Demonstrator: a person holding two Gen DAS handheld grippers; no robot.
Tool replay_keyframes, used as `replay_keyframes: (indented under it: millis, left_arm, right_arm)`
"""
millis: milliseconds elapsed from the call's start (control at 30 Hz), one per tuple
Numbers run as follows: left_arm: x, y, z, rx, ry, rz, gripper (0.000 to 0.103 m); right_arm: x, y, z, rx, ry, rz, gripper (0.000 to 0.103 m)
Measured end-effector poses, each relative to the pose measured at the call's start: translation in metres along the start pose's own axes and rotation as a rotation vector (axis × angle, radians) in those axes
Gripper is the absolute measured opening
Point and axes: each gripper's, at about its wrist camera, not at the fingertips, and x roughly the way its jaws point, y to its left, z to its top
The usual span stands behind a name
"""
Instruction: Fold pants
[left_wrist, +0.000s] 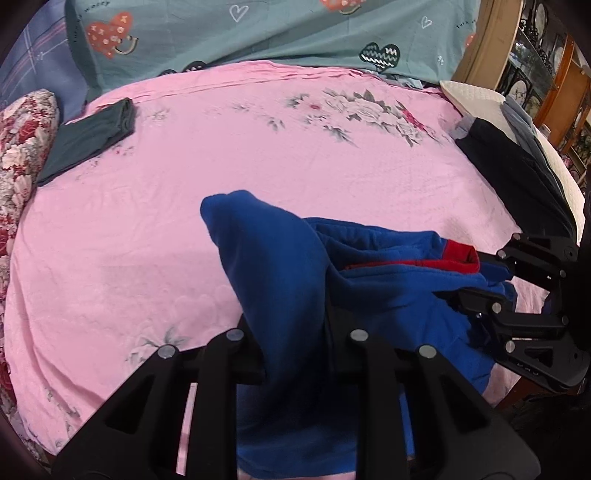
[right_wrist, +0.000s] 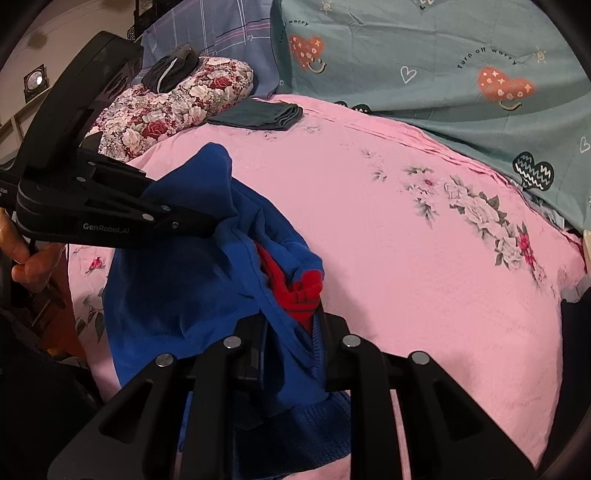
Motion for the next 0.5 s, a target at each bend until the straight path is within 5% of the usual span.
replay_keyframes:
  millis: [300,500]
  left_arm:
    - [-0.024,0.081,0.010,-0.067,-0.088,-0.012,0.020]
    - [-0.034,0.201,0.030,-0.110,-0.143,-0.039,0.020]
  right_arm:
    - [0.036,0.035,0.065,-0.122,-0.050,-0.074,0.020]
    - [0.106,0.090,0.151,-0.180,-0.072,-0.137,0.019]
